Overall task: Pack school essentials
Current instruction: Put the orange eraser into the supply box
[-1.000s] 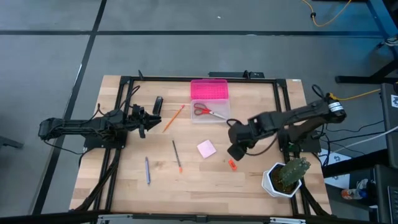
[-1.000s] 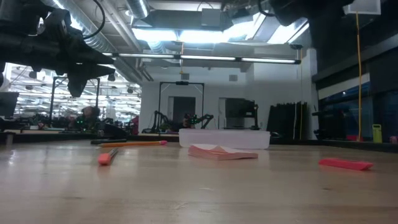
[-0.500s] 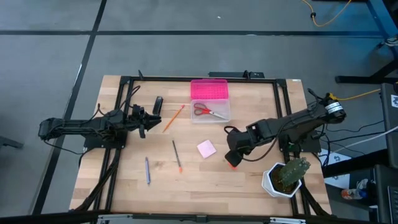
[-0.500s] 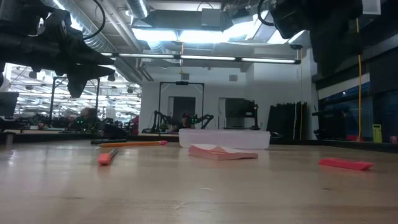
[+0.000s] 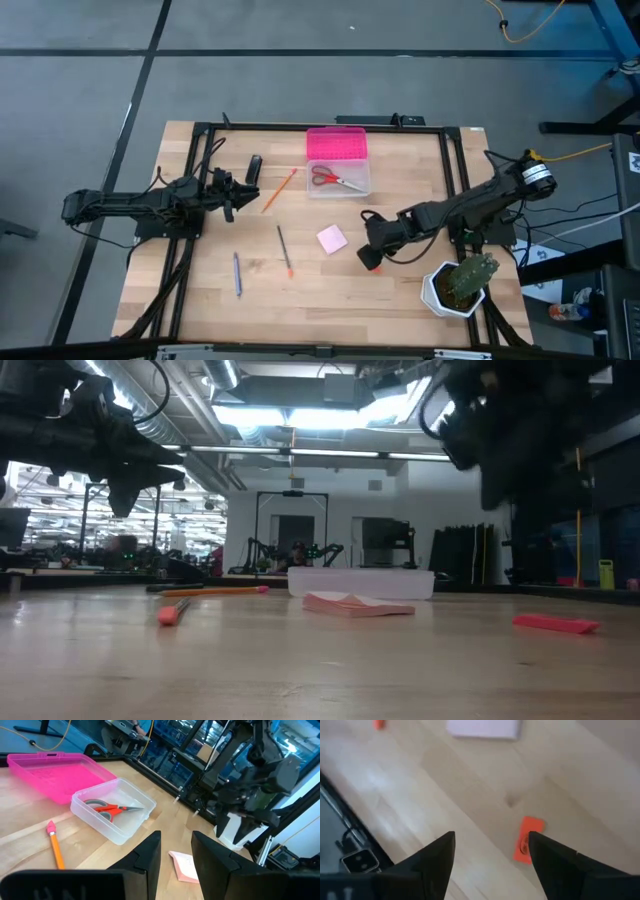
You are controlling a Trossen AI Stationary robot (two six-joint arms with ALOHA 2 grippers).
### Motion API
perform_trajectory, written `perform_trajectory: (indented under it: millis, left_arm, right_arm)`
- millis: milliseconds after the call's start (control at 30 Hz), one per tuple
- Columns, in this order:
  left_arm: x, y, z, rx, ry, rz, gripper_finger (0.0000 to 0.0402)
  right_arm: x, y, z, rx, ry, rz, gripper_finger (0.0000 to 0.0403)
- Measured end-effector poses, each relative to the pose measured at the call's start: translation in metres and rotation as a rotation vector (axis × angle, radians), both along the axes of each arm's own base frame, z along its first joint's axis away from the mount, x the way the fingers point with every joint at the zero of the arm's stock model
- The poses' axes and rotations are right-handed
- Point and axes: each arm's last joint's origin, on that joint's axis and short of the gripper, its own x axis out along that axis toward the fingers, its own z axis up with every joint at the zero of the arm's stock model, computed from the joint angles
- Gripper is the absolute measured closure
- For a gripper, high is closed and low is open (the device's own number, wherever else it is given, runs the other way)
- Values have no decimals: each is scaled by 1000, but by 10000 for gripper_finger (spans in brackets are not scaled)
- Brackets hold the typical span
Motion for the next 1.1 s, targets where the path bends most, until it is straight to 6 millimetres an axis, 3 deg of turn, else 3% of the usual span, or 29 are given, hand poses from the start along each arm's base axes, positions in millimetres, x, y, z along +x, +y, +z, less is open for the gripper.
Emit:
perform_trajectory:
  millis: [200,467,633,800,1100]
  left_arm:
    - [0,0,0,0,0,0,298]
    - [0,0,0,0,0,0,298]
    - [0,0,0,0,1,0,298]
    - [0,0,0,0,1,1,298]
    - [0,0,0,0,0,0,298]
  right_arm:
    - [-13,4,-6,-8,127,-93,150]
    - [8,15,15,-64,64,-115,150]
    - [28,23,3,-129,213,-82,150]
    - [34,28,-7,-233,424,-44,150]
    - [34,37,-35,-148,343,-9,150]
